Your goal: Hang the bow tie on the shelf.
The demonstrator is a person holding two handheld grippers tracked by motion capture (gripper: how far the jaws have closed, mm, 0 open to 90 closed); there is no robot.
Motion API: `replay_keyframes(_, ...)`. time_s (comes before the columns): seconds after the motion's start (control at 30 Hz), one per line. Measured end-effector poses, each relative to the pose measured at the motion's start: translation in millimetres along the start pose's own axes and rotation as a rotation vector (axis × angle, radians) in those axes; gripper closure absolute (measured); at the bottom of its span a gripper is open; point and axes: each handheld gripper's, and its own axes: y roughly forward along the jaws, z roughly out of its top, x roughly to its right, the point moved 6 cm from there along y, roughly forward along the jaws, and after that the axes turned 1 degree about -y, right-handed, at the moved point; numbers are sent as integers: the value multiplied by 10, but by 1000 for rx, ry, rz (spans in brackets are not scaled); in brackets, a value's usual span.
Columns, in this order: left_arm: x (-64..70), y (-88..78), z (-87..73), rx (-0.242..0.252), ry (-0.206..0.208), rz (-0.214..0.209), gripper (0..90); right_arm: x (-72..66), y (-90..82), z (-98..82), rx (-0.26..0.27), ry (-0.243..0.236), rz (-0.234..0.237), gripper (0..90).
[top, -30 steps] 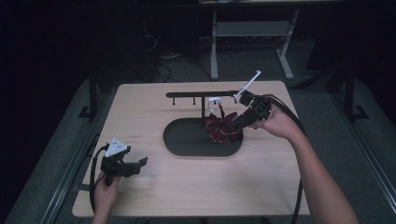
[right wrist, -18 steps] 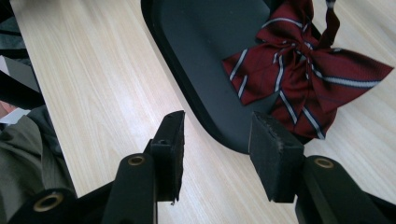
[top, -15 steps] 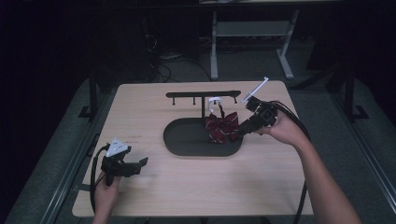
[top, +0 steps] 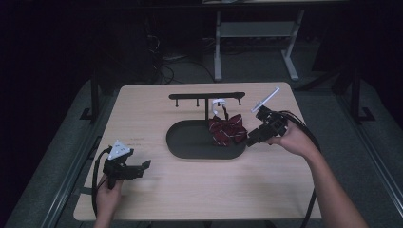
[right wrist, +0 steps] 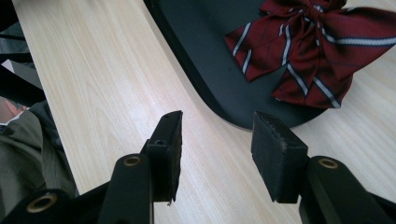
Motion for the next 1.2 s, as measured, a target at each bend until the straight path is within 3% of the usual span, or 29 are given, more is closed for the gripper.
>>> replay_keyframes(0.73,10,9,-2,-2,5,1,163,29,85,-336,5,25,5,513)
replay_keyframes(1.2,10,6,-1,-1,6,2,163,-28,138,-480,10,22,10,509)
